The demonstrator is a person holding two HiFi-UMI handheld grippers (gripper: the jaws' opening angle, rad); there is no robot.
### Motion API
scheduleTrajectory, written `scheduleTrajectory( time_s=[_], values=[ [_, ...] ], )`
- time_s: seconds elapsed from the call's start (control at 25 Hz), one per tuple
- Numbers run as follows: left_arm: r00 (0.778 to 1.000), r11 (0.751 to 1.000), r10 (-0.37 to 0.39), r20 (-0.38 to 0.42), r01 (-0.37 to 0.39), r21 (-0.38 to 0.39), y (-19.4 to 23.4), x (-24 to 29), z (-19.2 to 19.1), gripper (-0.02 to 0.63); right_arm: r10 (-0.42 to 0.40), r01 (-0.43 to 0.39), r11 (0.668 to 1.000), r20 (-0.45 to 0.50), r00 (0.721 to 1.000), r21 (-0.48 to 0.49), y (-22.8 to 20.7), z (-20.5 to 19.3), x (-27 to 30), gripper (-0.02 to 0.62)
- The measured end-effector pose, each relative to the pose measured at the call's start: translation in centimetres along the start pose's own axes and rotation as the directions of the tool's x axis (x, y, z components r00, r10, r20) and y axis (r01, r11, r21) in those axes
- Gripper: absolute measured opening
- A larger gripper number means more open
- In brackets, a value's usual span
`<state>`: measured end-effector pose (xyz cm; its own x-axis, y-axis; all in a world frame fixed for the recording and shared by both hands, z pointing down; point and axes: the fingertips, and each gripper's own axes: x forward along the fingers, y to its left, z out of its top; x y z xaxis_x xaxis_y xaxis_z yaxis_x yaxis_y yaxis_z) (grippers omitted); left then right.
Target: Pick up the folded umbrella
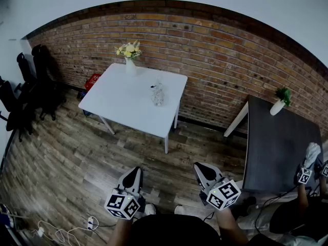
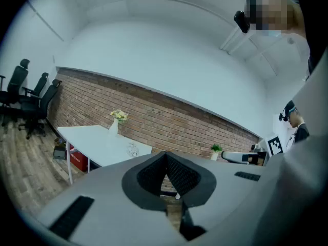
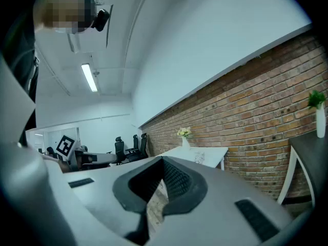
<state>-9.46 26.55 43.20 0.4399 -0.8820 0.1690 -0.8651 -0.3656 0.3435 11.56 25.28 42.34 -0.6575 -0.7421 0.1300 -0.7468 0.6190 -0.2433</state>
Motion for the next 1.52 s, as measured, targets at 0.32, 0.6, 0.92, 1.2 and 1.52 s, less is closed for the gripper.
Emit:
scheduleTrajectory(
  time_s=[0.32, 0.6, 0.92, 1.2, 1.52],
  values=[
    [1.000, 1.000, -0.011, -0.012, 0.011, 0.021, -1.5, 0.1, -0.5, 0.014, 0.012, -0.012, 1.000, -0.014, 1.000, 0.002, 0.0, -0.6, -1.1, 0.021],
    [1.000, 1.000, 0.008, 0.005, -0.008, 0.012, -2.8, -0.8, -1.0, 0.014, 0.059, -0.058, 0.998, -0.026, 0.998, 0.038, 0.0, -1.1, -2.3, 0.021],
    [1.000, 1.000, 0.026, -0.004, -0.026, 0.003, -5.5, -1.5, -3.0, 0.014, 0.080, -0.077, 0.994, -0.043, 0.996, 0.076, -1.1, -2.4, -4.6, 0.023],
    [0.999, 0.999, 0.033, -0.009, -0.033, -0.014, -7.3, -1.4, -4.3, 0.014, 0.104, -0.098, 0.993, -0.080, 0.991, 0.071, -1.4, -4.1, -6.6, 0.023],
    [1.000, 1.000, 0.019, -0.019, -0.019, 0.002, -7.6, -0.4, -3.9, 0.014, 0.127, -0.121, 0.988, -0.070, 0.989, 0.093, -1.3, -3.9, -6.0, 0.023]
  ],
)
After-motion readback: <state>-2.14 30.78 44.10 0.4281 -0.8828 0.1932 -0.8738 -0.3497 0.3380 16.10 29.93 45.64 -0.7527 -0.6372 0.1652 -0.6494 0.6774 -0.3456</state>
